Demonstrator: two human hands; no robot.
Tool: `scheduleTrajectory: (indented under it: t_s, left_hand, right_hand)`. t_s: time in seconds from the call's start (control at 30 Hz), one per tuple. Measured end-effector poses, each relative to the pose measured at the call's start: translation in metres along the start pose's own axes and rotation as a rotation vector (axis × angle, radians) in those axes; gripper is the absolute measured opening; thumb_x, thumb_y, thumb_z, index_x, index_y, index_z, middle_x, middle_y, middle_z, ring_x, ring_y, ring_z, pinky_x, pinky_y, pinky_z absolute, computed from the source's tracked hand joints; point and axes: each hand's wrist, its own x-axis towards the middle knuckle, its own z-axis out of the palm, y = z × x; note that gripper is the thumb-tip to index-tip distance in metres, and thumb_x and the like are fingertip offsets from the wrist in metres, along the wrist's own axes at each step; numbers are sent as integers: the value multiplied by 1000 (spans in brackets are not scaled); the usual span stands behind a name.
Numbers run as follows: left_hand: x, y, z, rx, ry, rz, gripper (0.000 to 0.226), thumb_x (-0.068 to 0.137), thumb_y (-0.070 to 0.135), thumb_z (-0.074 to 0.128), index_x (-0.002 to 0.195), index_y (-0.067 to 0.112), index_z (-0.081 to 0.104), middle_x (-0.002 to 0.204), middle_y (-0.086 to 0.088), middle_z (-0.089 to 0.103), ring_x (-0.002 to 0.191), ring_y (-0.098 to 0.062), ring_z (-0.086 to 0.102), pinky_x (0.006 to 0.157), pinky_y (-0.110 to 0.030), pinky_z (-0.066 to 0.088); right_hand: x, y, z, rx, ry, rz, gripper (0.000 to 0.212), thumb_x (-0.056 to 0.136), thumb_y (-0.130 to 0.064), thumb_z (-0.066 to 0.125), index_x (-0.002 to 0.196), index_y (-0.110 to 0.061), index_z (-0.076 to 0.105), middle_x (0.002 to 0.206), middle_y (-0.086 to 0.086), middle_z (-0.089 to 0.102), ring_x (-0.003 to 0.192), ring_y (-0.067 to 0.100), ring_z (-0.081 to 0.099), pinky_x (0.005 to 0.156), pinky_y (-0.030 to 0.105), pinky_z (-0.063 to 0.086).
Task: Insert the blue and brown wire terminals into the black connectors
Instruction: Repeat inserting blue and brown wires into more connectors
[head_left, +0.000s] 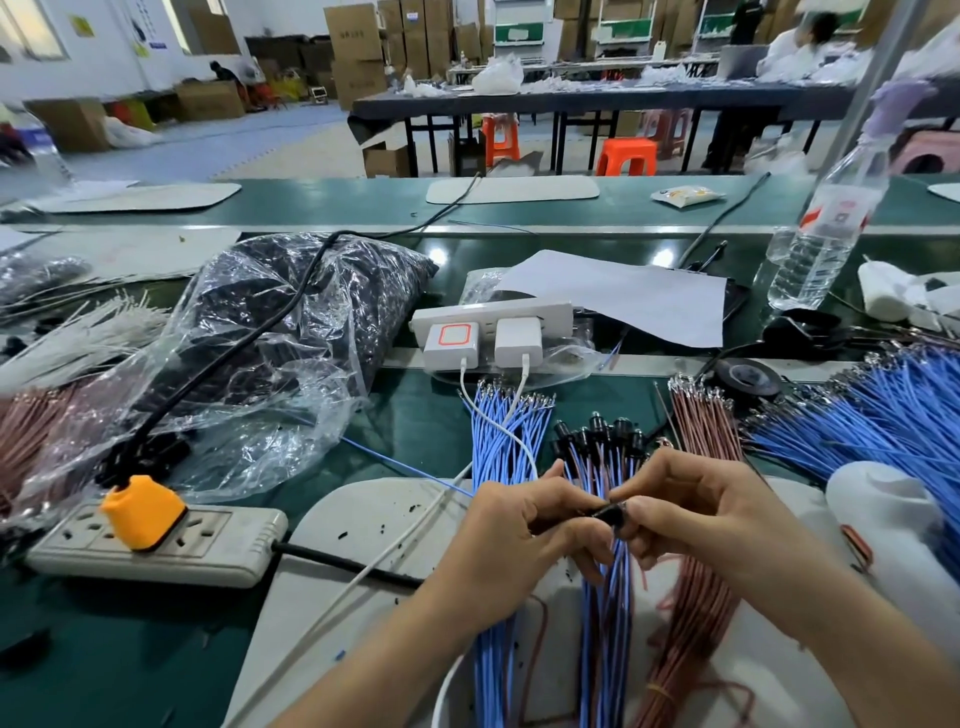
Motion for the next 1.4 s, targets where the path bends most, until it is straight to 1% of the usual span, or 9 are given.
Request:
scheduleTrajectory:
  t_s: [0.03,0.17,0.23,0.3,0.47,0.7,0.87,1.03,1.4]
  left_hand:
    - [0,0,0,8,-1,7,9,85,11,67,89,19,67,75,-5,74,60,-7,69,114,-20,23]
    - [0,-1,1,4,-16,3,8,85,13,67,89,19,67,73,0,74,60,-7,69,110,-16,28]
    - [0,-3,1,-51,-17,-27,10,86,9,67,88,19,67,70,5,73,58,-9,69,96,-9,39]
    - [0,-4,0,-72,-12,-46,12,86,9,67,88,21,67,69,5,72,56,-11,69,84,-6,44]
    - [0,-3,1,-24,-11,-19,13,82,14,71,88,24,68,71,9,72,62,-8,69,80,-2,43]
    - [0,0,0,-97,-22,-37,19,83,2,68,86,21,67,67,5,71,57,-9,68,79,-4,45]
    - [-2,4,-1,-158,-61,-66,17,84,-1,65,87,15,66,68,4,70,55,-8,67,79,-6,46]
    - [-1,5,-2,-258,-70,-110,9,83,4,66,86,13,66,66,-1,65,52,-17,63,56,-23,52]
    - [-2,3,5,-225,-80,-131,20,86,0,63,81,19,65,58,4,67,45,-9,61,77,-6,48]
  right_hand:
    - [0,-1,0,9,-11,15,2,77,0,67,76,0,68,69,22,67,58,24,64,55,26,54]
    - [0,-2,-2,-17,-15,24,14,64,-12,72,75,-3,69,69,22,68,58,25,66,55,26,55]
    - [0,-3,-2,-55,-10,-3,15,62,-12,73,75,-7,70,70,21,70,60,24,68,56,25,55]
    - [0,-3,-1,-66,-4,-4,15,62,-13,73,76,-8,71,71,20,70,61,24,69,56,25,55]
    - [0,-2,-4,14,-52,106,20,70,-12,69,79,5,68,73,26,69,58,27,66,53,27,55]
    - [-1,-4,-2,2,-45,76,19,65,-4,70,81,6,66,72,26,69,59,25,68,55,26,56]
    - [0,-3,-2,32,-43,72,10,62,-2,72,72,0,72,73,28,68,58,27,68,54,26,56]
    - [0,-4,-3,13,-65,53,13,63,-3,71,75,1,74,70,27,68,57,26,67,53,26,55]
    - [-4,-12,-8,-122,-71,-43,18,64,-9,72,81,-12,77,69,19,70,56,22,66,55,26,55]
